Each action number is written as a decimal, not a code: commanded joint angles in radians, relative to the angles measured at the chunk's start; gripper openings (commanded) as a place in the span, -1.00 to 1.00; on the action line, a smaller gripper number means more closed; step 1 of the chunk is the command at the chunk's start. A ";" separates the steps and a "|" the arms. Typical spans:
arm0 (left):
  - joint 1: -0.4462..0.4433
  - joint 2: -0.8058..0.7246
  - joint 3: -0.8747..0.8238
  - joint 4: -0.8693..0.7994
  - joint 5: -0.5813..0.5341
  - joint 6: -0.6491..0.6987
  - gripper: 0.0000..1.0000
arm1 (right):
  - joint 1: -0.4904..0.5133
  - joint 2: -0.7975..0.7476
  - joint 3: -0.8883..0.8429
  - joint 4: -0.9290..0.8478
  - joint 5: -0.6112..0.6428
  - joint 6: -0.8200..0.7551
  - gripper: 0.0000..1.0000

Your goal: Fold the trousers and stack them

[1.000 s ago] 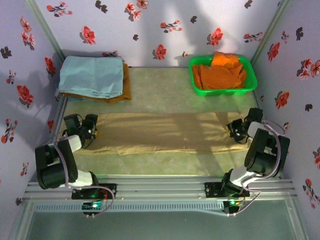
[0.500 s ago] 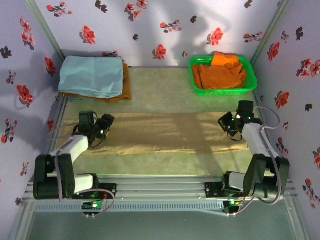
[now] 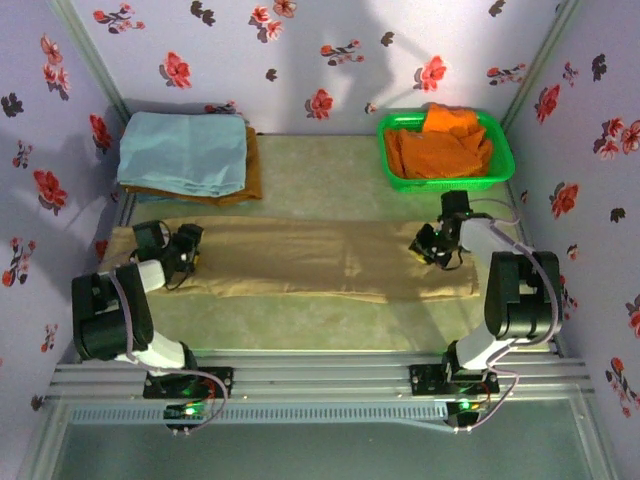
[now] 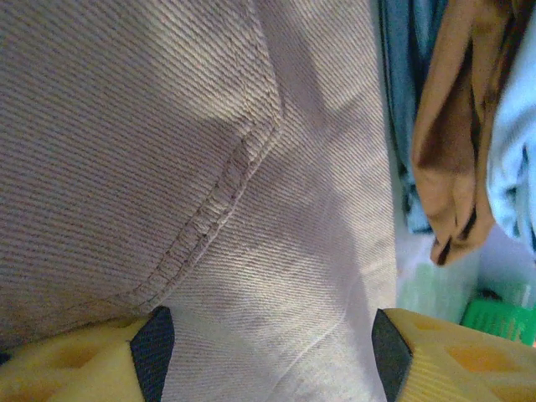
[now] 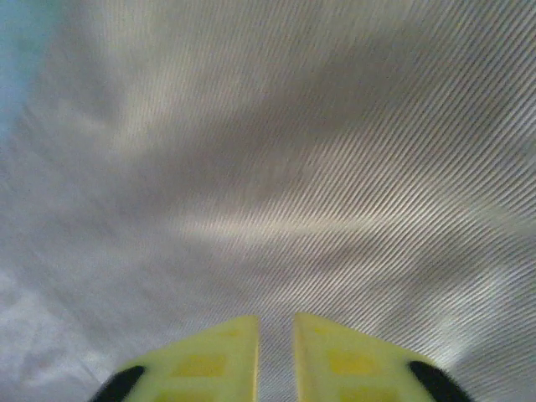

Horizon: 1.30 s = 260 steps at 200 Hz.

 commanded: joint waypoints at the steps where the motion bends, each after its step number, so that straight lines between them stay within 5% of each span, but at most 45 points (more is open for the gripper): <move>1: 0.033 0.009 0.021 -0.207 -0.079 0.108 0.39 | -0.033 0.021 0.098 -0.100 0.110 -0.096 -0.10; 52: -0.002 -0.145 0.042 -0.296 -0.108 0.140 0.56 | -0.196 0.026 0.072 -0.156 0.288 -0.115 0.44; 104: -0.118 -0.226 0.016 -0.307 -0.067 0.115 0.60 | -0.236 0.058 -0.030 -0.162 0.339 -0.073 0.48; 128: -0.120 -0.274 -0.013 -0.312 -0.054 0.114 0.61 | -0.236 0.106 -0.051 -0.137 0.266 -0.066 0.19; 170: -0.120 -0.345 -0.019 -0.355 -0.038 0.124 0.61 | -0.238 0.093 -0.050 -0.115 0.221 -0.051 -1.00; 235: -0.121 -0.409 -0.006 -0.417 -0.026 0.131 0.61 | -0.305 -0.104 0.026 -0.195 0.300 -0.013 -1.00; 260: -0.142 -0.406 0.005 -0.427 -0.021 0.143 0.61 | -0.243 -0.162 0.078 -0.237 0.302 0.001 -1.00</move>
